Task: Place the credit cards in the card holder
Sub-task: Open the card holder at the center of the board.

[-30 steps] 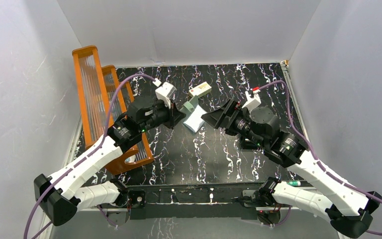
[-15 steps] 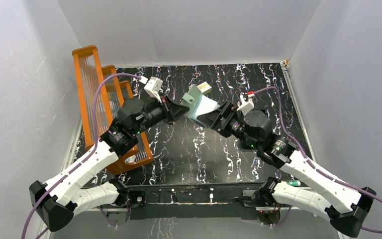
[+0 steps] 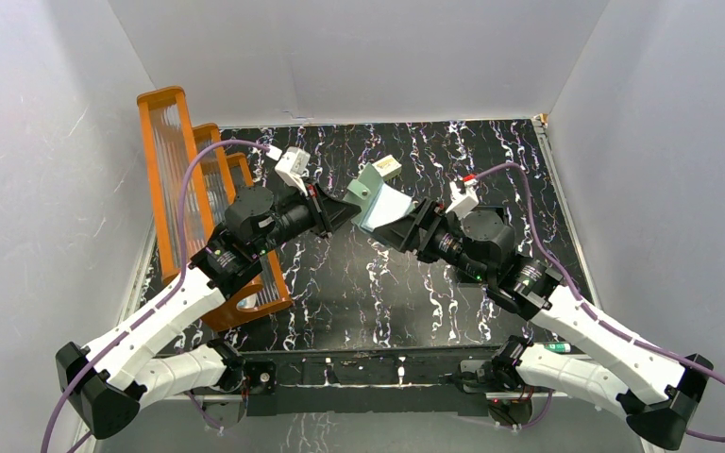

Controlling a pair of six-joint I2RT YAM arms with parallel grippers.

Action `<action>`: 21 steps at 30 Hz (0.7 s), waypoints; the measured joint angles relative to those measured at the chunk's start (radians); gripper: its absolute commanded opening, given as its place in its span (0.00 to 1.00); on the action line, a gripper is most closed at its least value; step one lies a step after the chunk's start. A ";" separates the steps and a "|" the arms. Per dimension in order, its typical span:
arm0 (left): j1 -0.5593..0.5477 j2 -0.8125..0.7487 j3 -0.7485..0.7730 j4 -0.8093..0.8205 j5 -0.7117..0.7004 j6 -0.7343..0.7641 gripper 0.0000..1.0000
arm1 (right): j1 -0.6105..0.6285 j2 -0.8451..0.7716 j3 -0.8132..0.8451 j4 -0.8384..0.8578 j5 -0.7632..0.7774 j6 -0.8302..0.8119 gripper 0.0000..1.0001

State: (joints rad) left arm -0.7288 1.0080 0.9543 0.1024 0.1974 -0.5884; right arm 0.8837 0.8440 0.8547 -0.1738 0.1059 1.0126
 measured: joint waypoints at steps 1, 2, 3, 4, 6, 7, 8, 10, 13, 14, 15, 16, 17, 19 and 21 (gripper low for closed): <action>0.000 0.000 0.000 0.001 0.002 -0.001 0.00 | 0.000 0.000 0.000 0.000 -0.001 0.001 0.90; 0.000 0.000 -0.001 0.004 0.004 -0.004 0.00 | 0.000 0.000 0.000 0.002 -0.002 0.003 0.91; 0.000 -0.002 -0.005 0.010 0.006 -0.007 0.00 | 0.000 0.002 0.000 0.003 -0.002 0.009 0.91; 0.000 -0.005 -0.011 0.016 0.009 -0.011 0.00 | 0.000 0.004 0.000 0.006 -0.003 0.012 0.91; 0.000 -0.009 -0.021 0.019 0.014 -0.017 0.00 | 0.000 0.014 0.000 0.020 -0.005 0.031 0.90; 0.000 -0.009 -0.024 0.023 0.015 -0.019 0.00 | 0.000 0.021 0.000 0.027 -0.007 0.040 0.90; 0.000 -0.009 -0.026 0.024 0.017 -0.023 0.00 | 0.000 0.027 0.000 0.036 -0.009 0.053 0.90; 0.000 -0.010 -0.030 0.026 0.020 -0.030 0.00 | 0.000 0.033 0.000 0.052 -0.012 0.066 0.89; 0.000 -0.010 -0.030 0.029 0.029 -0.037 0.00 | 0.000 0.034 0.000 0.091 -0.012 0.088 0.86; 0.000 -0.010 -0.030 0.029 0.032 -0.037 0.00 | 0.000 0.034 0.000 0.104 -0.012 0.090 0.86; 0.000 -0.010 -0.030 0.029 0.035 -0.037 0.00 | 0.000 0.034 0.000 0.116 -0.012 0.092 0.85; 0.000 -0.010 -0.031 0.029 0.036 -0.036 0.00 | 0.000 0.034 0.000 0.126 -0.012 0.093 0.85; 0.000 -0.010 -0.031 0.029 0.038 -0.036 0.00 | 0.000 0.034 0.000 0.131 -0.012 0.093 0.83; 0.000 -0.010 -0.032 0.028 0.042 -0.036 0.00 | 0.000 0.034 0.000 0.140 -0.011 0.092 0.80; 0.000 -0.010 -0.032 0.029 0.048 -0.036 0.00 | 0.000 0.034 0.000 0.147 -0.011 0.090 0.77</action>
State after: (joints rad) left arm -0.7284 0.9985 0.9222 0.1310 0.2451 -0.6243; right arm 0.8837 0.8783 0.8547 -0.0265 0.0952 1.1030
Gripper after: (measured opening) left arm 0.023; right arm 0.809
